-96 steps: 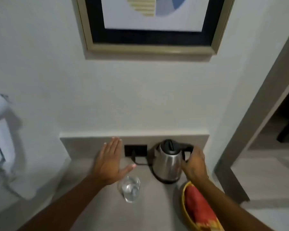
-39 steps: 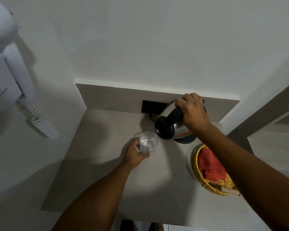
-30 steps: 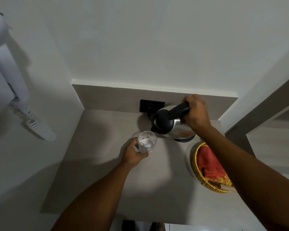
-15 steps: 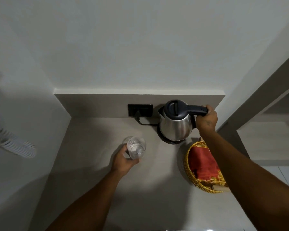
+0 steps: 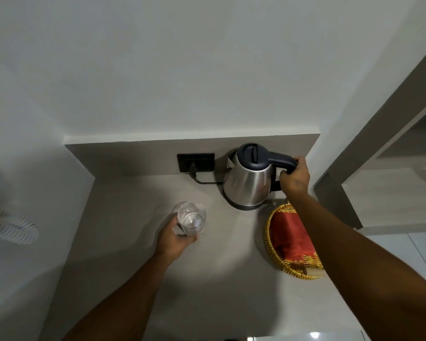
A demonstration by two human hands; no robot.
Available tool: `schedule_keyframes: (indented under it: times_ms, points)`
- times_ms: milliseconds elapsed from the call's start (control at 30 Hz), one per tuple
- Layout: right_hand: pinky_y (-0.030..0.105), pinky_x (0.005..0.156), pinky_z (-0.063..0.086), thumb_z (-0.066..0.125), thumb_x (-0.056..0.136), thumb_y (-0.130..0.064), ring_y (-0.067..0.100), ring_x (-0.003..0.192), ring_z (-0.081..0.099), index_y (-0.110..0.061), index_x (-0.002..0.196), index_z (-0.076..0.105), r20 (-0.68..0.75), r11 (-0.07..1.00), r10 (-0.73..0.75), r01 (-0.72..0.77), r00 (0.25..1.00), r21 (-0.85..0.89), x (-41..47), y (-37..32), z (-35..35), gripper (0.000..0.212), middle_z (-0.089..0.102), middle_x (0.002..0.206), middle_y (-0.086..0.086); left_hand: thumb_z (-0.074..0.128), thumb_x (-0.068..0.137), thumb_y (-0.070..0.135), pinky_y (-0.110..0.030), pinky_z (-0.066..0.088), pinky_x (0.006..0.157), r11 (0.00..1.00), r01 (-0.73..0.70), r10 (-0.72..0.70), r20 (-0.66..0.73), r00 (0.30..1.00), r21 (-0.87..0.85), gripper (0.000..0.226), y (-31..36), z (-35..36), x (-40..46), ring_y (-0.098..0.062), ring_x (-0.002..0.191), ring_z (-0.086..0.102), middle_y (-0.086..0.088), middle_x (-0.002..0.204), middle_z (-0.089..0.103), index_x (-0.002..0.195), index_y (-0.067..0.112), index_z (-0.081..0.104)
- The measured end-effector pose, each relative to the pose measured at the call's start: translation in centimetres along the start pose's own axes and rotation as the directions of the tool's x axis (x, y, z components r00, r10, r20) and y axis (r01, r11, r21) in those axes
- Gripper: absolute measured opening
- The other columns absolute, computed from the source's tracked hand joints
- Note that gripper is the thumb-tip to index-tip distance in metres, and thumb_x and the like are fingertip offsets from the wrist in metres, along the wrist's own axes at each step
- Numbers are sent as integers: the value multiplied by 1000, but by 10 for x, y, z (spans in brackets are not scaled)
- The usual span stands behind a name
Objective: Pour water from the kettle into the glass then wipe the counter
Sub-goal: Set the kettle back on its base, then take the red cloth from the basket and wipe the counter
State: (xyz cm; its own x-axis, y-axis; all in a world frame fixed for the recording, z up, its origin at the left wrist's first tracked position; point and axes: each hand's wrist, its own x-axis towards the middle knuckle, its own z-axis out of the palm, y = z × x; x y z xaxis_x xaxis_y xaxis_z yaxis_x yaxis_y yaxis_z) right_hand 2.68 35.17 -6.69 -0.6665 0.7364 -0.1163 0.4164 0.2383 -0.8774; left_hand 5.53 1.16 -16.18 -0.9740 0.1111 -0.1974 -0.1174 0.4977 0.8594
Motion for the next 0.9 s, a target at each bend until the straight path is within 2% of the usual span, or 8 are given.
schedule_keyframes:
  times_ms: [67,167,267,433,667,800,833,900]
  points:
    - [44,97,48,70,81,-3,28,116,52,-16,125,45,-15,999,-23,22,1000,-41,-19,19,-7,51,51,125,12,96,57,21,-4,45,81,994,-65,65,5,998,89,76,-7,-4,-1,-30,111,63,-7,117,65,122,19,59]
    - [56,103,37,74,79,-39,37,127,39,-19,133,39,-57,925,-22,-2,998,-380,-66,80,-9,67,40,139,16,78,66,62,-39,27,121,877,-147,143,45,989,458,105,-33,-15,-9,-33,147,30,-16,154,39,146,8,37]
    - [63,104,27,65,76,-61,47,129,31,-20,131,35,-68,804,125,-142,990,-577,-92,126,-4,75,35,143,22,46,75,82,-49,7,126,693,-197,149,130,980,694,114,-59,-19,-22,-32,155,12,-19,165,21,154,3,23]
    - [66,101,26,52,80,-68,48,129,28,-27,143,22,-46,697,109,-109,993,-709,-99,142,7,81,30,146,20,33,80,81,-53,15,125,570,-262,230,155,961,779,108,-67,-18,-28,-33,154,17,-19,165,23,154,3,26]
    - [62,97,33,47,91,-56,45,119,37,-26,140,29,-31,754,6,-25,999,-656,-85,129,0,60,40,136,21,29,81,82,-55,17,123,574,-271,273,131,953,773,107,-58,-15,-18,-35,152,21,-20,163,27,153,3,28]
    - [57,96,38,51,91,-52,40,118,39,-27,140,33,18,817,-153,137,988,-560,-126,122,14,58,42,133,18,30,77,86,-55,16,124,576,-222,158,159,975,787,112,-80,-29,-42,-33,154,17,-18,164,24,153,5,26]
    - [56,96,38,54,90,-51,38,119,38,-29,142,32,39,814,-218,204,975,-544,-139,116,20,60,39,135,16,36,72,88,-55,14,125,608,-197,129,149,980,769,116,-75,-27,-39,-31,154,16,-16,165,24,154,6,25]
    - [55,98,38,56,89,-50,37,122,35,-31,144,30,155,756,-347,374,925,-537,-162,105,35,64,35,139,14,60,60,84,-58,15,123,776,-152,101,116,988,612,119,-46,-17,-20,-28,151,23,-10,161,31,152,15,28]
